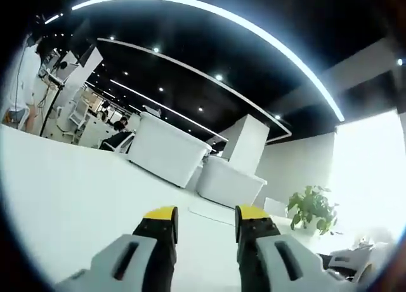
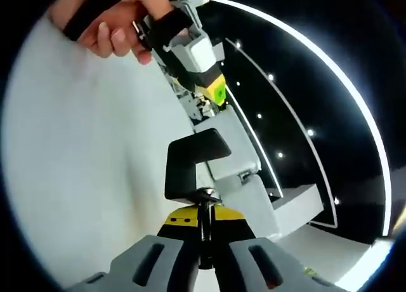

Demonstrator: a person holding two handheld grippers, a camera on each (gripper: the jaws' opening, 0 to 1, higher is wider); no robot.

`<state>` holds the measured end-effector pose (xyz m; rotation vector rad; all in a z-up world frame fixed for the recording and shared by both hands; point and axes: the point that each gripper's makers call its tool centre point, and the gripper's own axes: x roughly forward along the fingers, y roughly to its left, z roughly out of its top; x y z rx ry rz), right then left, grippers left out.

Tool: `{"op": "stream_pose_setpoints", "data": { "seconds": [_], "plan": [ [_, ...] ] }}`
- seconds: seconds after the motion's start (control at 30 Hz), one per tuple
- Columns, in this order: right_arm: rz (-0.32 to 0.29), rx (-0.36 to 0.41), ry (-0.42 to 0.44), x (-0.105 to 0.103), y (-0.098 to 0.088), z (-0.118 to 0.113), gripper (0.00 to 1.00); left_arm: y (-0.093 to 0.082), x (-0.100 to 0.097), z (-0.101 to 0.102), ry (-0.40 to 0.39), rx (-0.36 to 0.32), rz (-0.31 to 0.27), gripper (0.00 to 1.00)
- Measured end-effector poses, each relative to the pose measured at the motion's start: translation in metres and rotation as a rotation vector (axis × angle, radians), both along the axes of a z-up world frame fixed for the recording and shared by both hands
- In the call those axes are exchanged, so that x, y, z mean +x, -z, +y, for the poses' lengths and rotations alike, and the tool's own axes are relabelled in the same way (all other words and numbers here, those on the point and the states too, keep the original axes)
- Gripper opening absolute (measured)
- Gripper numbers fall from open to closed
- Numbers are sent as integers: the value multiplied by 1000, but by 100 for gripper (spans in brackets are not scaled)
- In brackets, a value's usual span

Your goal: Clamp the fixed fixture on the desktop, loosen the retaining clip, secure it to the edge of the desk, and tighten the retaining clip.

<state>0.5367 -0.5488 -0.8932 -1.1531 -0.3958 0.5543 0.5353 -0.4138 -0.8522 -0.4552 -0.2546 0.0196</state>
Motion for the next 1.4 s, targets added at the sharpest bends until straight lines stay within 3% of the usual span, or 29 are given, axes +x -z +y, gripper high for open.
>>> {"op": "stream_pose_setpoints", "data": {
  "seconds": [0.43, 0.53, 0.63, 0.8, 0.97, 1.07, 1.13, 1.2, 1.23, 1.33, 1.4],
  "plan": [
    [-48, 2, -10, -7, -7, 1, 3, -7, -9, -16, 57, -5, -39, 34],
    [-97, 25, -22, -13, -20, -1, 3, -8, -12, -15, 58, -19, -53, 32],
    [-107, 78, -12, -24, -32, -10, 2, -9, -16, -16, 65, -40, -61, 32],
    [-106, 185, -15, -71, -51, -35, 2, -11, -23, -10, 51, -76, -73, 32],
    [-70, 256, -13, -129, -53, -59, 2, -13, -30, -13, 61, -96, -89, 31],
    [-48, 289, -16, -166, -51, -71, 3, -17, -35, -24, 100, -74, -94, 31],
    [-10, 325, -23, -192, -47, -79, 2, -15, -43, -36, 154, -27, -51, 31],
    [5, 343, -27, -210, -44, -85, 3, -34, -71, -45, 172, 60, -104, 31],
    [23, 353, -30, -219, -40, -86, 3, -38, -88, -50, 193, 113, -96, 31],
    [110, 401, -25, -244, -20, -89, 2, -44, -140, -54, 226, 142, -117, 32],
    [137, 397, -26, -262, -2, -88, 2, -49, -179, -55, 251, 128, -168, 32]
  ]
}}
